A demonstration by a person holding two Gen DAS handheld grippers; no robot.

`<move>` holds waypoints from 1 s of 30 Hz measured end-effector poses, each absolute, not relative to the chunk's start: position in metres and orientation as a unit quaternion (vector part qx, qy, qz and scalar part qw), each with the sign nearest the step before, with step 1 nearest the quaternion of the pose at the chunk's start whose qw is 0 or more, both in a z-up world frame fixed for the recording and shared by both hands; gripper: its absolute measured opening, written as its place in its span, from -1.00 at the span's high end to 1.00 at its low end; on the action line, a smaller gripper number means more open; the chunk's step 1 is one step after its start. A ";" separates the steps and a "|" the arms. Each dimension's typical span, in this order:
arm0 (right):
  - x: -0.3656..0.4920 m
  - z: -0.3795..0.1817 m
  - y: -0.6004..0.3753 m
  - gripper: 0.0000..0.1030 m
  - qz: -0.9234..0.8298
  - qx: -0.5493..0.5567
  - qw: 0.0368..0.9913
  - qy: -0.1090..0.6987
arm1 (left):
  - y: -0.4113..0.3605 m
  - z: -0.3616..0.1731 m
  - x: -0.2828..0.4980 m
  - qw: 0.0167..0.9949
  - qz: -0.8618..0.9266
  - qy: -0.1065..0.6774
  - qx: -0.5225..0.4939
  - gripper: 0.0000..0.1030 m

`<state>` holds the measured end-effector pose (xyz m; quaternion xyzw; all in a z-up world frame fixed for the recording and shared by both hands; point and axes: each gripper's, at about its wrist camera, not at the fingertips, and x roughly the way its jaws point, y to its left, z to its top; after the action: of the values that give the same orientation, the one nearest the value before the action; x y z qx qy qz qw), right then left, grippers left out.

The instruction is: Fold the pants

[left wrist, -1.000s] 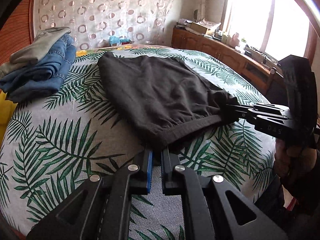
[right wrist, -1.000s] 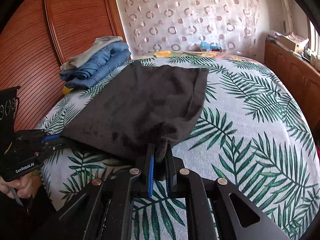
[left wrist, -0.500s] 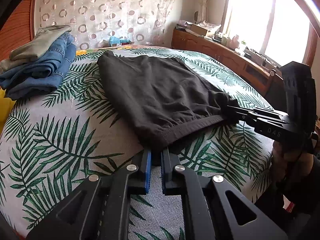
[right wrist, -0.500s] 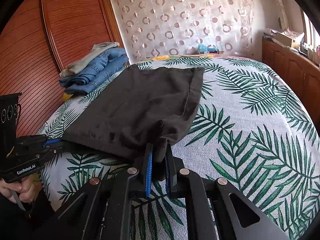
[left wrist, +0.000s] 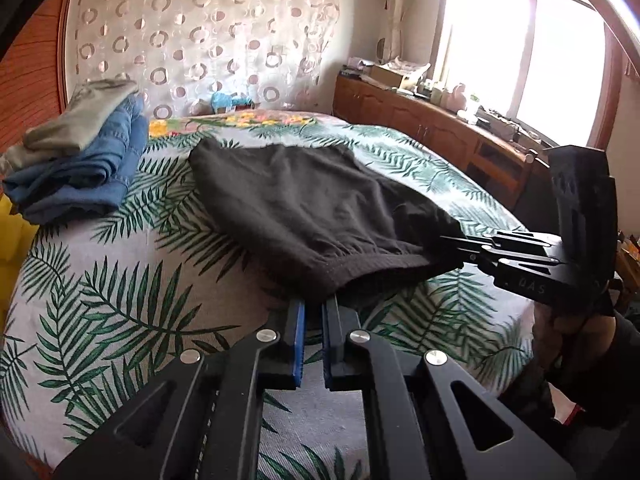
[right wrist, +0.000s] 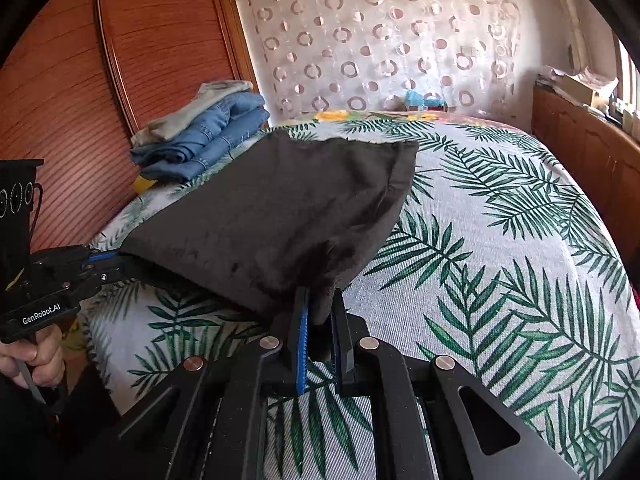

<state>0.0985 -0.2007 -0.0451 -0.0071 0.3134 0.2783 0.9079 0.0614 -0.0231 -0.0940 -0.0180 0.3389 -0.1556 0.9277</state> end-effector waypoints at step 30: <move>0.029 -0.007 -0.230 0.83 0.308 -0.007 0.908 0.285 | -0.026 -0.057 0.022 0.934 -0.190 0.303 -0.004 0.86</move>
<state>0.0294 -0.2296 -0.0074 -0.0068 0.2850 0.3080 0.9076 0.0220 -0.0256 -0.0566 -0.0040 0.3029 -0.1901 0.9339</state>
